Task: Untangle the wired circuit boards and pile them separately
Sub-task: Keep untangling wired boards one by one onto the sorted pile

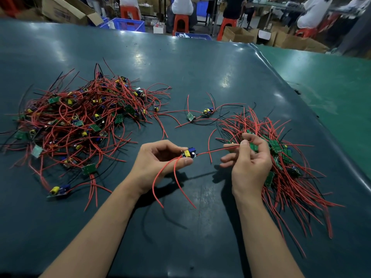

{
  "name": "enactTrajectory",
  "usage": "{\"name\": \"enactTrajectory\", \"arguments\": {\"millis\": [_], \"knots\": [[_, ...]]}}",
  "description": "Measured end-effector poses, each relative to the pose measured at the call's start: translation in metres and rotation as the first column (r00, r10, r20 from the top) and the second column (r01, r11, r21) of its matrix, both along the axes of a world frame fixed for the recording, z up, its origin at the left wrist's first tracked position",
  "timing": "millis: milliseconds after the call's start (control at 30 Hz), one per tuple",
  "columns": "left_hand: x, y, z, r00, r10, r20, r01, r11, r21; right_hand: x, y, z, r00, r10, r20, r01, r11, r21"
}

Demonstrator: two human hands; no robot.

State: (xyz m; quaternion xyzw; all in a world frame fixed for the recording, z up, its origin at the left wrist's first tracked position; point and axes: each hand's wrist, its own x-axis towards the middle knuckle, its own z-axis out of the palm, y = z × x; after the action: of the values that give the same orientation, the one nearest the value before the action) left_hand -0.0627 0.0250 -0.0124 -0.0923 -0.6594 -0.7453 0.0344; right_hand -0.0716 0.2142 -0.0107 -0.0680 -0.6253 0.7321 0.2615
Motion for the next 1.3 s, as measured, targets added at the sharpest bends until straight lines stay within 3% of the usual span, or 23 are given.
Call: {"name": "enactTrajectory", "arguments": {"millis": [233,333,433,533,633,700,833,967,1100,1200,1300], "knots": [[-0.004,-0.004,-0.001,0.994,0.111,0.020,-0.112,0.986,0.125,-0.002,-0.003,-0.001,0.998,0.028,0.052,-0.026,0.998,-0.052],[-0.010,-0.007,0.001,0.980,0.191,0.058,-0.200,0.942,0.271,0.003,-0.006,-0.004,0.999,-0.010,0.044,0.006,0.996,0.088],[-0.011,-0.006,0.006,0.986,0.121,0.116,-0.161,0.872,0.463,0.008,-0.017,-0.006,1.000,0.022,0.014,-0.025,0.969,0.244],[-0.010,-0.006,0.011,0.979,0.010,0.203,-0.121,0.829,0.545,0.006,-0.020,-0.007,0.999,-0.003,0.034,-0.006,0.969,0.249],[-0.011,-0.005,0.011,0.967,-0.038,0.254,-0.095,0.865,0.493,0.005,-0.017,-0.002,0.998,0.019,0.062,-0.027,0.992,0.126],[-0.011,0.001,0.008,0.971,-0.035,0.234,-0.064,0.914,0.401,0.007,-0.016,0.001,0.991,0.119,0.067,-0.126,0.986,0.105],[-0.007,0.009,0.003,0.972,-0.029,0.233,-0.025,0.973,0.227,0.015,-0.023,0.003,0.850,0.501,0.164,-0.514,0.856,0.055],[-0.005,0.011,0.001,0.980,-0.122,0.157,0.111,0.991,0.075,0.016,-0.020,0.006,0.811,0.564,0.155,-0.582,0.804,0.124],[0.001,0.010,0.004,0.970,-0.204,0.133,0.204,0.979,0.020,0.014,-0.016,0.006,0.801,0.574,0.170,-0.581,0.814,-0.012],[-0.001,0.004,0.007,0.940,-0.278,0.197,0.281,0.960,0.017,0.012,-0.013,0.005,0.762,0.621,0.181,-0.615,0.783,-0.098],[0.001,0.008,0.007,0.800,-0.565,0.201,0.525,0.822,0.221,0.012,-0.015,0.004,0.661,0.745,0.087,-0.692,0.651,-0.311]]}}
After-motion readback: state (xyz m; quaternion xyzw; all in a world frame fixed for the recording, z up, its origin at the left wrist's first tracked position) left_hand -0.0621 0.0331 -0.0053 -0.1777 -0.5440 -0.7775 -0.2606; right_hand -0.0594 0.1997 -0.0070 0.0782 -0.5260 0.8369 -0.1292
